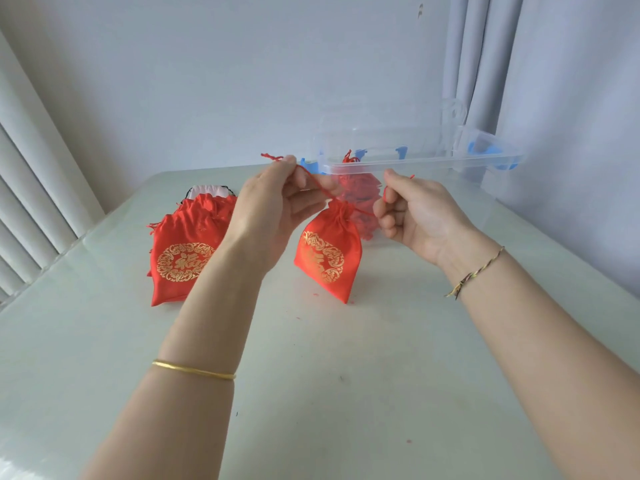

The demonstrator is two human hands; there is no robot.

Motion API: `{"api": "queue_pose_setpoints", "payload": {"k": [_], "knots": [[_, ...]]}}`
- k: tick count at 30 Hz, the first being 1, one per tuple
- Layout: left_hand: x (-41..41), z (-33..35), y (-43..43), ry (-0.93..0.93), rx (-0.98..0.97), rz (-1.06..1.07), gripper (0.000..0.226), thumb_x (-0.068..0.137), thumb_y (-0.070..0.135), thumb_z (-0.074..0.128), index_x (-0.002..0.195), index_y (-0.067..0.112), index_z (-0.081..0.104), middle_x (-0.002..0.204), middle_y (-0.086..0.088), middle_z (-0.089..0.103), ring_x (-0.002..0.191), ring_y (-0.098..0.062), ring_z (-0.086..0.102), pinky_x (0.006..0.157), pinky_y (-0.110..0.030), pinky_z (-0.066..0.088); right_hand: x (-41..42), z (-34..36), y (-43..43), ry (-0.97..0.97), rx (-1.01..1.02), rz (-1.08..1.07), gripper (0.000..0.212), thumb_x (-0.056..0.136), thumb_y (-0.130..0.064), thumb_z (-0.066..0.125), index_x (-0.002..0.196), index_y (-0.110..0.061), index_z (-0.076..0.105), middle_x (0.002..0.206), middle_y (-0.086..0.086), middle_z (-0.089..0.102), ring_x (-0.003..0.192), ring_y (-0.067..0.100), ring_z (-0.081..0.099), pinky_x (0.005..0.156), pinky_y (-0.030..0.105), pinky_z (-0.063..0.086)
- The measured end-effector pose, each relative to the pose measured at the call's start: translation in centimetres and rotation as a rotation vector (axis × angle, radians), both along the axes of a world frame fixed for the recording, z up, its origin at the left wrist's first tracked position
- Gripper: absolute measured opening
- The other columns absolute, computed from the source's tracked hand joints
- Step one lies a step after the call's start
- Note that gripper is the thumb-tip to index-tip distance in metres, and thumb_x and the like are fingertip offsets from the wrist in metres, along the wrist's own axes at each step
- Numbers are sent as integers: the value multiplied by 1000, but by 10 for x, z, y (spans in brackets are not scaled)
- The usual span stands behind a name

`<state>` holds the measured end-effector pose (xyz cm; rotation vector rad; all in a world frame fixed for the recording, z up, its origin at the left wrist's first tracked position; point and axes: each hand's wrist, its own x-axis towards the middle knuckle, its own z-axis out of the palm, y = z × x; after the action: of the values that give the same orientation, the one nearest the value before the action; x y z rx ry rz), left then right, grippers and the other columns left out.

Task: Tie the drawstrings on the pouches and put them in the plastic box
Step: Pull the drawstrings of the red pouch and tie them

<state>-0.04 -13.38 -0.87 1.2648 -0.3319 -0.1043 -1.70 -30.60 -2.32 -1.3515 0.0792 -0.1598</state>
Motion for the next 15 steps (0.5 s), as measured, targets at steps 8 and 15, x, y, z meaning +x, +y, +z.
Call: {"api": "queue_pose_setpoints", "payload": {"k": [8, 15], "knots": [[-10, 5, -2, -141, 394, -34, 18, 90, 15, 56, 90, 0, 66, 62, 4, 59, 52, -6, 54, 56, -14, 43, -8, 17, 10, -160, -15, 61, 34, 94, -30, 50, 64, -13, 51, 83, 13, 62, 45, 11, 51, 43, 19, 41], [-16, 7, -8, -225, 537, -37, 14, 86, 12, 63, 76, 2, 65, 62, -2, 56, 50, -7, 49, 57, -18, 43, -12, 16, 18, -168, -165, 85, 33, 96, -32, 46, 73, -11, 57, 68, 10, 57, 39, 10, 49, 43, 24, 33]]}}
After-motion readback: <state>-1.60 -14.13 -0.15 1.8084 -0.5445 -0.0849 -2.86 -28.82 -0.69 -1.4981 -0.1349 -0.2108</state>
